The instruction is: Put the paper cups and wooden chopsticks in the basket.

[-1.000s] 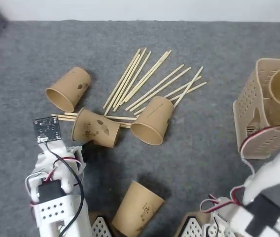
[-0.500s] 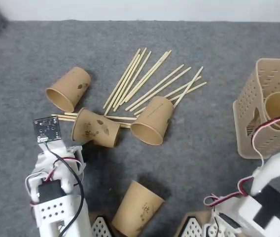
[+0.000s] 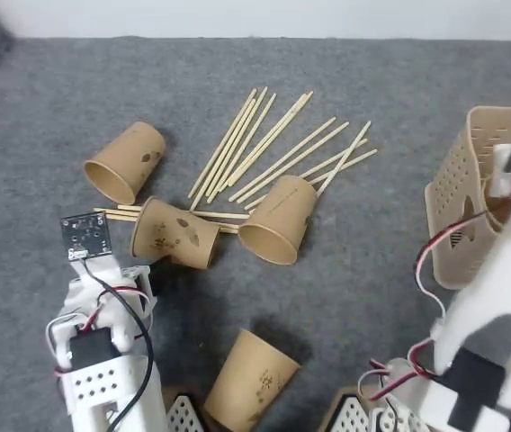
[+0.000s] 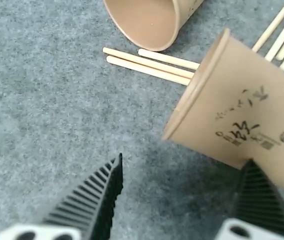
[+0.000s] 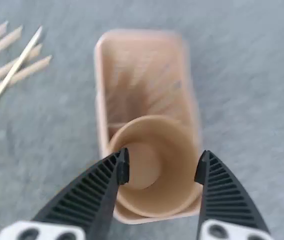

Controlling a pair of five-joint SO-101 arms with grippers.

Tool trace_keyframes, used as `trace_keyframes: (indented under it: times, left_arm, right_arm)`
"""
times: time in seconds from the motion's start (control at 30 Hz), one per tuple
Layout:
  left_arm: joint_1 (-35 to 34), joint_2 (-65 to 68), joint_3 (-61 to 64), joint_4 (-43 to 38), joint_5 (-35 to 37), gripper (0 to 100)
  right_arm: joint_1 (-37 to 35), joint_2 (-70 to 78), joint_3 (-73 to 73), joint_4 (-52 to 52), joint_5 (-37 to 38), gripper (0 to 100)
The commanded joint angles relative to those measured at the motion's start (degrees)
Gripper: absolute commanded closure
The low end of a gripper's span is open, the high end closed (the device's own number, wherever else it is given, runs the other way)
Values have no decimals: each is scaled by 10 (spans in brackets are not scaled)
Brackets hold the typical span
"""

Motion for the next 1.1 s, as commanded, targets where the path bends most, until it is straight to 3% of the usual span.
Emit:
trace_keyframes:
  times: [0.0, 0.3, 0.43, 0.5, 0.57, 0.8, 1.07]
  left_arm:
    - [4, -6, -2, -11, 2, 646]
    - [4, -6, -2, -11, 2, 646]
    - [4, -6, -2, -11, 2, 646]
    - [4, -6, -2, -11, 2, 646]
    - [4, -6, -2, -11, 2, 646]
    - [4, -6, -2, -11, 2, 646]
    - [4, -6, -2, -11, 2, 646]
  right_arm:
    - [-21, -19, 70, 10, 4, 769]
    - [-22, -18, 176, -42, 9, 785]
    - [-21, -17, 258, -151, 10, 998]
    - [-29, -18, 293, -198, 10, 960]
    - [-51, -18, 309, -227, 8, 991]
    - [-141, -20, 292, -241, -12, 992]
    - [-147, -16, 246, -238, -59, 992]
